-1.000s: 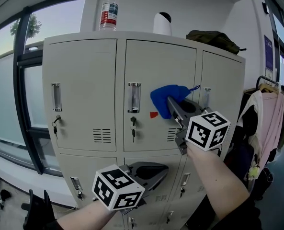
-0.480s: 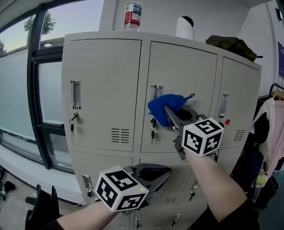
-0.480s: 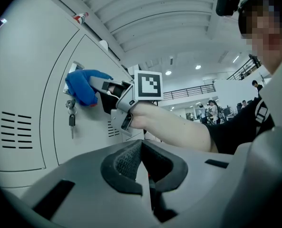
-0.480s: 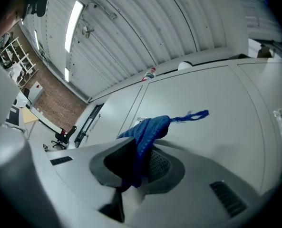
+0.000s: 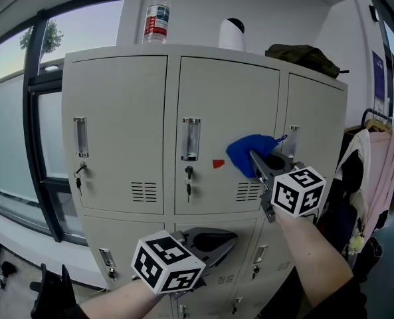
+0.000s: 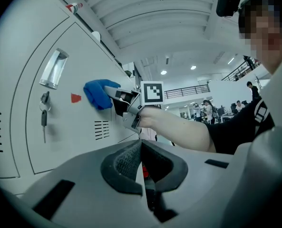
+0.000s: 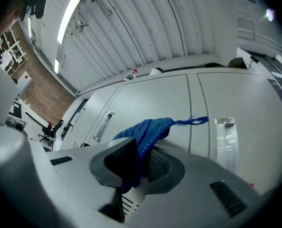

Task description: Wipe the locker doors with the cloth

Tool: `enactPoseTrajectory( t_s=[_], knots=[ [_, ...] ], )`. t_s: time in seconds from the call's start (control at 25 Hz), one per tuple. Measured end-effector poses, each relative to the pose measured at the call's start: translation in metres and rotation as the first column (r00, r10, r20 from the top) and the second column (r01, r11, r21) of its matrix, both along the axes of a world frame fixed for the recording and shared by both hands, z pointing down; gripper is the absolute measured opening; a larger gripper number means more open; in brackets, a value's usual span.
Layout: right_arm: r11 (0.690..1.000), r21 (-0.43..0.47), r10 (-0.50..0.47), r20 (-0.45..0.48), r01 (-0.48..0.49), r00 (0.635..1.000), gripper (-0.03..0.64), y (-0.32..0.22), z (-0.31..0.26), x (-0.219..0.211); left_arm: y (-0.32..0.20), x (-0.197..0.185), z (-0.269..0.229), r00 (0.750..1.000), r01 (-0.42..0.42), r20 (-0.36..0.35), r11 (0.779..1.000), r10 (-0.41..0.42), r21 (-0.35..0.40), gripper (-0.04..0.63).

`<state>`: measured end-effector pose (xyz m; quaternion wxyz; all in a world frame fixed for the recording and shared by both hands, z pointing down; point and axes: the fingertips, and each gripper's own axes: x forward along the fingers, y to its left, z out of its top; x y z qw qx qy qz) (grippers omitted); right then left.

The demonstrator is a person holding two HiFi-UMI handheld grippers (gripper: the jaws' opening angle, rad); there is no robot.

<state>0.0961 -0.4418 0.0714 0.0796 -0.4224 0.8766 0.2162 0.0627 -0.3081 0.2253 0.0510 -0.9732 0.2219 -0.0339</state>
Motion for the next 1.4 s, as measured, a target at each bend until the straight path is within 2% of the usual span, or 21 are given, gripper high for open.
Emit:
enactPoseTrajectory(
  t_s=[0.2, 0.4, 0.52, 0.72, 0.84, 1.0, 1.2, 1.4],
  knots=[
    [0.998, -0.009, 0.067, 0.021, -0.067, 0.998, 0.048, -0.007, 0.001, 0.044, -0.008, 0.015, 0.001, 1.0, -0.019, -0.001, 1.0, 0.019, -0.005, 0.006],
    [0.995, -0.015, 0.103, 0.054, -0.102, 0.993, 0.048, -0.006, 0.003, 0.065, -0.009, 0.022, 0.002, 0.999, -0.037, -0.003, 0.999, 0.037, -0.007, 0.006],
    [0.999, 0.006, 0.05, 0.071, -0.05, 0.996, 0.048, 0.009, 0.002, 0.048, -0.009, 0.019, 0.003, 0.999, -0.04, -0.007, 0.999, 0.04, -0.008, 0.006],
    [0.997, 0.004, -0.078, 0.016, 0.078, 0.997, 0.048, 0.026, 0.017, -0.023, -0.007, 0.007, 0.007, 1.0, -0.024, -0.004, 1.0, 0.024, -0.013, 0.006],
    [0.993, -0.018, -0.12, -0.007, 0.12, 0.993, 0.048, 0.025, 0.03, -0.056, -0.004, -0.004, 0.009, 1.0, -0.005, -0.004, 1.0, 0.005, -0.018, 0.006],
    [0.989, -0.037, -0.143, -0.006, 0.143, 0.99, 0.048, 0.022, 0.04, -0.079, -0.001, -0.024, 0.013, 1.0, 0.026, 0.002, 0.999, -0.026, -0.025, 0.006],
    [0.992, -0.029, -0.121, 0.002, 0.121, 0.993, 0.048, 0.014, 0.044, -0.077, 0.0, -0.037, 0.015, 0.999, 0.049, 0.002, 0.998, -0.049, -0.026, 0.006],
    [0.998, -0.036, -0.047, 0.01, 0.048, 0.999, 0.048, 0.001, 0.048, -0.033, 0.002, -0.021, 0.02, 1.0, 0.025, 0.003, 0.999, -0.025, -0.035, 0.006]
  ],
)
